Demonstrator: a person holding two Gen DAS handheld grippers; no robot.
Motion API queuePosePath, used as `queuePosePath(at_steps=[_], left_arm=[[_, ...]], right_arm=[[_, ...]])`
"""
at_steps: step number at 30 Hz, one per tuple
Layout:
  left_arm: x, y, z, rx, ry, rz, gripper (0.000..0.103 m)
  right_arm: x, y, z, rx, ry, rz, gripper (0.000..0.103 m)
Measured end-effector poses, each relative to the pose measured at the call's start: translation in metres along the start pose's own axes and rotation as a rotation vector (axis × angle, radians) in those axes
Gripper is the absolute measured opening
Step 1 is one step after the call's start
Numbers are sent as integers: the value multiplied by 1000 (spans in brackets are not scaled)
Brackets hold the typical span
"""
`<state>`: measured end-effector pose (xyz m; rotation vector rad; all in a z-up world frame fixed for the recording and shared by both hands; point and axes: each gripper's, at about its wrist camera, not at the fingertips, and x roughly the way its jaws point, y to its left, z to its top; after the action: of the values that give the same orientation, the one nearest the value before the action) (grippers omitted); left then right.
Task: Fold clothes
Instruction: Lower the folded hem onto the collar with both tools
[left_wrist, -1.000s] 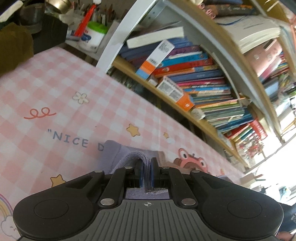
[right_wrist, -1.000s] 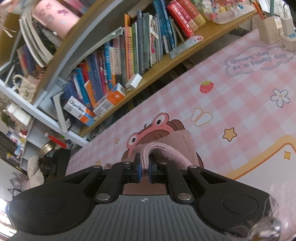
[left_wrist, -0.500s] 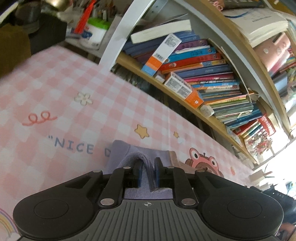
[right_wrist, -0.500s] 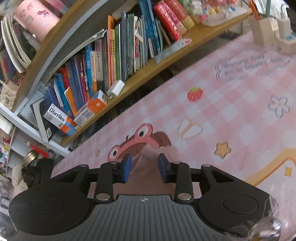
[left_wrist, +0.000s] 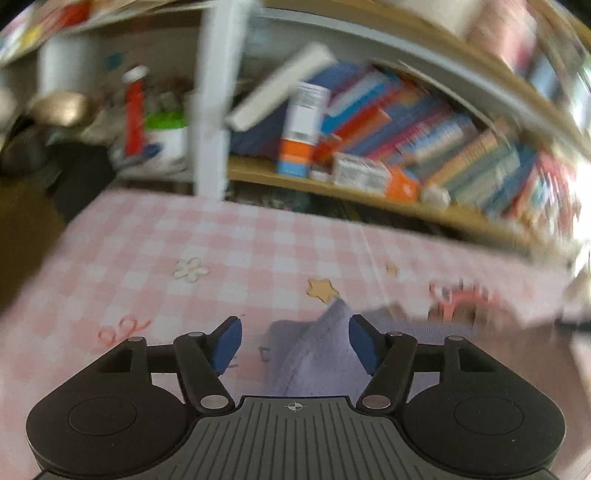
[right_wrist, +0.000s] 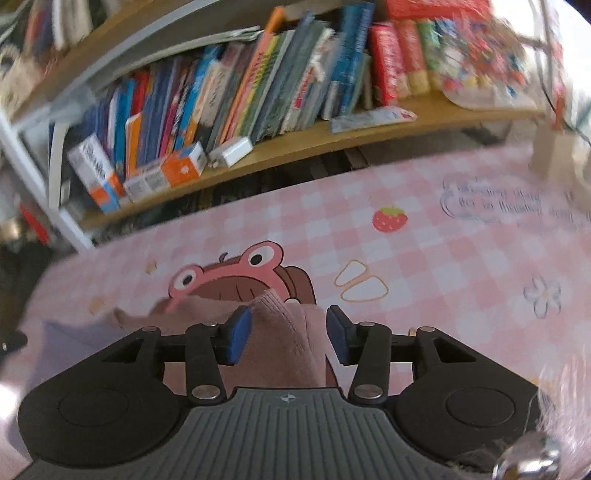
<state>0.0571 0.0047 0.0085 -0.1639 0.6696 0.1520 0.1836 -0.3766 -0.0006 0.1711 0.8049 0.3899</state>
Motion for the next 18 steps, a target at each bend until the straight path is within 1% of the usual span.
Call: queuePosePath(at_steps=[1,2,3,4,5,6,8,9,12,15,17,18], left_arm=[[5,-8,-2,66,7,-2,65],[10,-15,-3,113,13,-2,64],[16,-21,-3,144,15,-3,55],[22,-22,-3,144,27,-4,32],[28,-23,-3,142,40,-4,19],[34,-20,-3,116,53,5,4],[44,-4,-6,31,64,-1,4],[48,2,-8,9,78,-1,5],[49,6,-11,4,66,-9,5],[49,7,-11,-2,63,-11,6],[47,8,-9,-9,66,-13,11],[46,9,-7,-13,69,-13,12]], right_arm=[[4,2,0,-20,3,-1,37],[9,2,0,-28,12,1,29],[14,2,0,-36,20,2,24],[19,2,0,-42,30,4,14],[23,2,0,-43,44,9,7],[27,1,0,-42,54,8,6],[30,-3,-2,-14,47,-3,5],[30,-5,-3,8,41,-6,5],[35,-11,-8,49,40,-13,5],[39,-19,-10,93,36,19,4],[39,-21,-7,108,51,31,4],[38,-21,-4,104,59,33,4]])
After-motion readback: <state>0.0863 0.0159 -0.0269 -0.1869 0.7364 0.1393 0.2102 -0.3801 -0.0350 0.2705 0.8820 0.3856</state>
